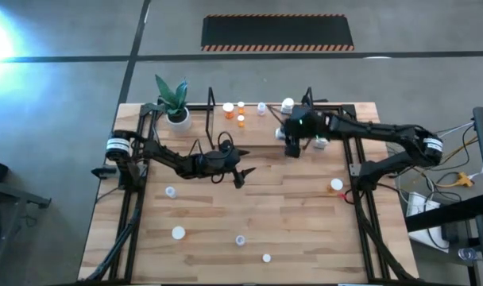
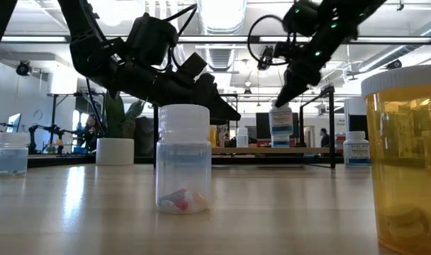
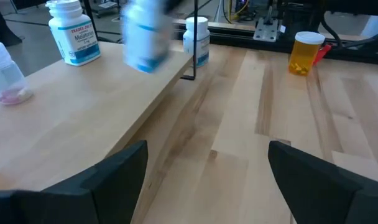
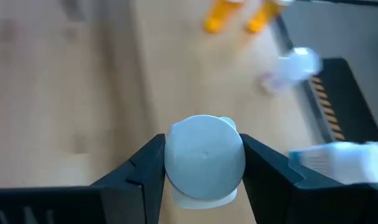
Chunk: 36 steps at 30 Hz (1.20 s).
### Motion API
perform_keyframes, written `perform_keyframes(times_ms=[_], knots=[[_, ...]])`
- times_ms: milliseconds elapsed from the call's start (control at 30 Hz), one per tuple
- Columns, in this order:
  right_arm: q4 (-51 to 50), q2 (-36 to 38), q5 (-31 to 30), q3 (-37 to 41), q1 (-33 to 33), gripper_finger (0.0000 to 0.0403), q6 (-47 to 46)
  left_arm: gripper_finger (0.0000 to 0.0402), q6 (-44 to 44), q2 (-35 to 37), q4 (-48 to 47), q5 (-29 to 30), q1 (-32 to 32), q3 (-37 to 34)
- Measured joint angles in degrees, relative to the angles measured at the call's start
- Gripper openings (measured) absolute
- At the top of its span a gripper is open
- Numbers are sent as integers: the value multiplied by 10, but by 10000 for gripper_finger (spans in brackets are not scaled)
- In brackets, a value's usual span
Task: Pick and place medicine bottles onto shelf by color
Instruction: Put the left white pill bottle on the shelf aligned with the white pill bottle
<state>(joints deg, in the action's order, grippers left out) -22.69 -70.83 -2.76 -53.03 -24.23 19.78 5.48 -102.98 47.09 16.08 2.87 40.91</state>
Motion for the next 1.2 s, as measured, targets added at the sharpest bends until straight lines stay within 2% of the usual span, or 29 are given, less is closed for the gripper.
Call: perform_keyframes(times_ms=[133,300,467,700,867,1200], knots=[[-30,-46,11,-43,-64,164,56,316,0,0,0,0,0,0],[-44,-103,100,-76,-134,164,98,316,1,0,0,0,0,0],[-39,-143,112,-104,-173,165,115,316,1,0,0,0,0,0],[-88,-152,112,-134,-197,167,134,316,1,0,0,0,0,0],[-121,-139,134,-133,-210,167,137,316,1,0,0,0,0,0],[-109,-145,179,-129,-213,176,140,315,2,0,0,0,0,0]])
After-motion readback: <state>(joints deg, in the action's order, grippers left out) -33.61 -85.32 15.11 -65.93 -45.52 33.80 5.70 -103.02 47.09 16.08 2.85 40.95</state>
